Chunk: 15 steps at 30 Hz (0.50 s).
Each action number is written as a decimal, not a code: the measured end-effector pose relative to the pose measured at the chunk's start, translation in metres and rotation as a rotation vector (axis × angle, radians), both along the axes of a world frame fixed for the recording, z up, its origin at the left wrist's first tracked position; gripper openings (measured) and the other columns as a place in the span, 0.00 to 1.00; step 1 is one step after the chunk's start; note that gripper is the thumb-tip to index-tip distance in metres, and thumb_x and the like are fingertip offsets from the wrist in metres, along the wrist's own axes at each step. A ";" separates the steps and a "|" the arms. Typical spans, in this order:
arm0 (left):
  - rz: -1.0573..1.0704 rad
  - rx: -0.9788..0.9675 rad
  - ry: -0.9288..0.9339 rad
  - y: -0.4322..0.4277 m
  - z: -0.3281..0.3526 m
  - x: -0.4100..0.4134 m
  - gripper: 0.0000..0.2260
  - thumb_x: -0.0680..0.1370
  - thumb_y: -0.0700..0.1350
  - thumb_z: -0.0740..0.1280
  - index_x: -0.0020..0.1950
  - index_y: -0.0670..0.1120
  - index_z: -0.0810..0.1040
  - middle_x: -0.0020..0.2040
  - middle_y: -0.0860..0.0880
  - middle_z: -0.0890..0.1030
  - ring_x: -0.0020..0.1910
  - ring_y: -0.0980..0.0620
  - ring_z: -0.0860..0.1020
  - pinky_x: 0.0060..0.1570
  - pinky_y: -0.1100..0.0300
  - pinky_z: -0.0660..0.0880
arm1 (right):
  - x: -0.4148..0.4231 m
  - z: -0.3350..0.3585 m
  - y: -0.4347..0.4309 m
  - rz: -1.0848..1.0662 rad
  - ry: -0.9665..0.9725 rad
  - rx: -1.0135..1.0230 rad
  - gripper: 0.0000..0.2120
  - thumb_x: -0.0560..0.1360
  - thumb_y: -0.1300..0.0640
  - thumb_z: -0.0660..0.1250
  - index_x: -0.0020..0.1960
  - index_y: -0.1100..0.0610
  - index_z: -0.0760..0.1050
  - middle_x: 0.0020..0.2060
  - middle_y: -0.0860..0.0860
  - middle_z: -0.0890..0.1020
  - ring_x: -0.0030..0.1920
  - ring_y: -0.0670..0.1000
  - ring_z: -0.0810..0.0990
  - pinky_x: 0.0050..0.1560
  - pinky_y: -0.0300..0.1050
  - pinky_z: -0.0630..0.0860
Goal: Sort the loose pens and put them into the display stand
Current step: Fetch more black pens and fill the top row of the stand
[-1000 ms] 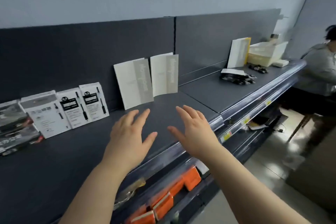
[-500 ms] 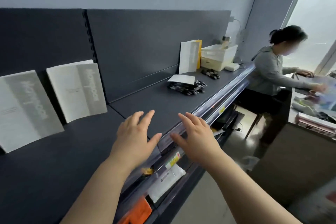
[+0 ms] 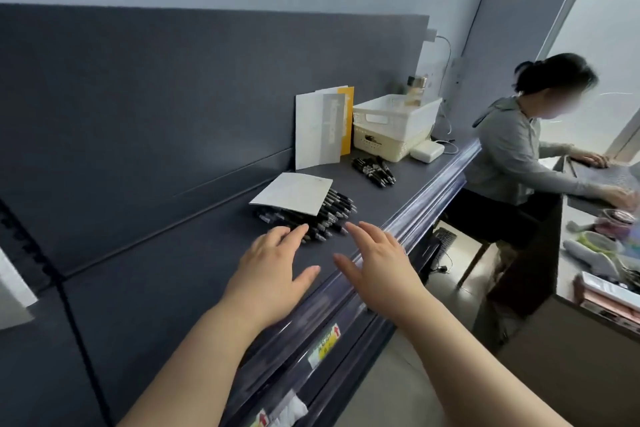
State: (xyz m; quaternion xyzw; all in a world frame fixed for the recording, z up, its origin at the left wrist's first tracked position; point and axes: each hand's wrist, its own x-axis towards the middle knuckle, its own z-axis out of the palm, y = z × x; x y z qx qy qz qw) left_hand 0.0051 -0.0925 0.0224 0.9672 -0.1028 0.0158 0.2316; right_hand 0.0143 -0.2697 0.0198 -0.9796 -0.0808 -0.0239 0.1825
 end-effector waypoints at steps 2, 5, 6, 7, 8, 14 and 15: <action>0.012 -0.029 0.005 -0.022 -0.003 0.024 0.29 0.78 0.58 0.59 0.76 0.56 0.52 0.75 0.55 0.58 0.73 0.54 0.56 0.69 0.57 0.60 | 0.034 -0.007 -0.022 0.021 -0.006 0.015 0.28 0.78 0.40 0.54 0.75 0.48 0.54 0.74 0.48 0.60 0.74 0.51 0.56 0.74 0.48 0.53; 0.032 -0.093 0.018 -0.063 -0.010 0.067 0.28 0.78 0.57 0.61 0.76 0.55 0.55 0.73 0.57 0.60 0.72 0.56 0.59 0.68 0.60 0.60 | 0.091 -0.020 -0.057 0.070 -0.005 0.023 0.27 0.79 0.41 0.54 0.75 0.49 0.55 0.73 0.49 0.61 0.73 0.52 0.57 0.73 0.48 0.55; 0.050 -0.111 0.019 -0.078 -0.012 0.084 0.28 0.78 0.56 0.61 0.76 0.55 0.56 0.73 0.57 0.61 0.71 0.57 0.60 0.68 0.61 0.60 | 0.111 -0.024 -0.070 0.090 -0.002 0.027 0.27 0.79 0.42 0.53 0.75 0.50 0.56 0.73 0.49 0.61 0.73 0.52 0.58 0.73 0.47 0.55; 0.074 -0.129 0.019 -0.094 -0.014 0.101 0.27 0.78 0.56 0.61 0.76 0.55 0.57 0.73 0.56 0.62 0.71 0.57 0.61 0.68 0.60 0.61 | 0.133 -0.028 -0.083 0.109 0.002 0.032 0.26 0.80 0.42 0.53 0.75 0.50 0.56 0.73 0.50 0.61 0.73 0.52 0.58 0.73 0.47 0.55; 0.103 -0.146 0.021 -0.109 -0.015 0.118 0.26 0.78 0.55 0.61 0.75 0.54 0.58 0.72 0.56 0.63 0.70 0.57 0.63 0.68 0.60 0.62 | 0.154 -0.031 -0.097 0.125 0.009 0.036 0.26 0.80 0.43 0.53 0.75 0.51 0.57 0.73 0.50 0.61 0.73 0.53 0.58 0.73 0.47 0.56; 0.289 -0.337 0.183 -0.190 -0.012 0.219 0.21 0.80 0.50 0.60 0.73 0.50 0.65 0.68 0.52 0.71 0.61 0.57 0.72 0.62 0.61 0.68 | 0.271 -0.030 -0.168 0.138 0.107 0.103 0.21 0.81 0.49 0.54 0.69 0.58 0.66 0.64 0.56 0.70 0.66 0.59 0.66 0.64 0.48 0.64; 0.331 -0.373 0.207 -0.199 -0.012 0.235 0.21 0.80 0.49 0.60 0.73 0.49 0.65 0.68 0.51 0.71 0.61 0.56 0.73 0.62 0.61 0.68 | 0.290 -0.032 -0.177 0.135 0.109 0.104 0.18 0.80 0.51 0.55 0.66 0.59 0.69 0.61 0.58 0.72 0.63 0.60 0.69 0.61 0.48 0.65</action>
